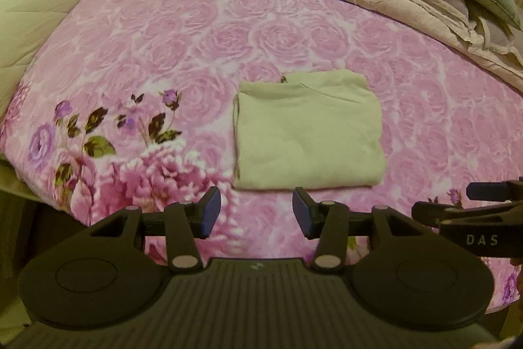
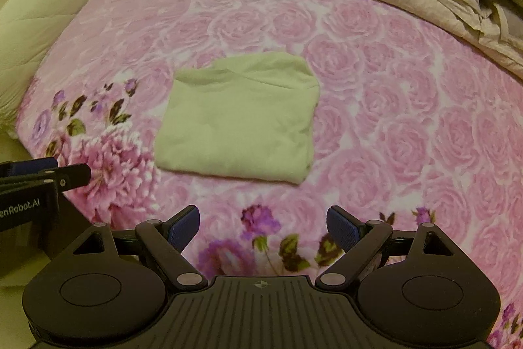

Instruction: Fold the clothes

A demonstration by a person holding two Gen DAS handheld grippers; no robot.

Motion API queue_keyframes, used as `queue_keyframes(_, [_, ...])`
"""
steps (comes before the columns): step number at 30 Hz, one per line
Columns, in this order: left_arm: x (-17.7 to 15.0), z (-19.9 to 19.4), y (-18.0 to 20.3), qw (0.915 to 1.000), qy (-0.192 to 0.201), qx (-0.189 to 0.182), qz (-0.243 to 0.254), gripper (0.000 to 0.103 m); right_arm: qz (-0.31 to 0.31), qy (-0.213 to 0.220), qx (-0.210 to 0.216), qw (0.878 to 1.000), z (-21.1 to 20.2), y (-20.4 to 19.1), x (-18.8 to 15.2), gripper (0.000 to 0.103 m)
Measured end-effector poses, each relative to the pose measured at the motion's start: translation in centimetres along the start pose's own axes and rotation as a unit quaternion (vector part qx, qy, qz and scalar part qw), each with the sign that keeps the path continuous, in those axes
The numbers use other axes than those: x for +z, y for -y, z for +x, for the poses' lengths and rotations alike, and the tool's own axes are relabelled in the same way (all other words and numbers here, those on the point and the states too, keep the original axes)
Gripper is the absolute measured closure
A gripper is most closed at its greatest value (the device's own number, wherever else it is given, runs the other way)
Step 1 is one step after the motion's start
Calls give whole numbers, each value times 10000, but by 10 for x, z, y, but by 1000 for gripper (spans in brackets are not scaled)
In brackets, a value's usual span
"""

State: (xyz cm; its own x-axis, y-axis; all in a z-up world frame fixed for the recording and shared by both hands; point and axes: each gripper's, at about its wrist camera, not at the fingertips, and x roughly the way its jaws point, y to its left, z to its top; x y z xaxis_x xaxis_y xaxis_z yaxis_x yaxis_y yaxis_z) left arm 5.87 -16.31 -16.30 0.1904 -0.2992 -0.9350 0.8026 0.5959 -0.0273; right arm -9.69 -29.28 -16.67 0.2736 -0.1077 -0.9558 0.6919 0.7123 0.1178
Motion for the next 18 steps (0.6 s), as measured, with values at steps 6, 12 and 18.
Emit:
queue_keyframes(6, [22,28,-18,9996,-179,-132,166,59,273,-145,-179,9994,20,-7,18,15])
queue_keyframes(12, [24,58,-40,9986,-289,-415,-170,59,519,-258,-293,9979,37,-8,26,15])
queue_keyframes(18, [25,89,-62,9949,-388,-728,-579,57,799,-134,-106,9967,57,19,26,15])
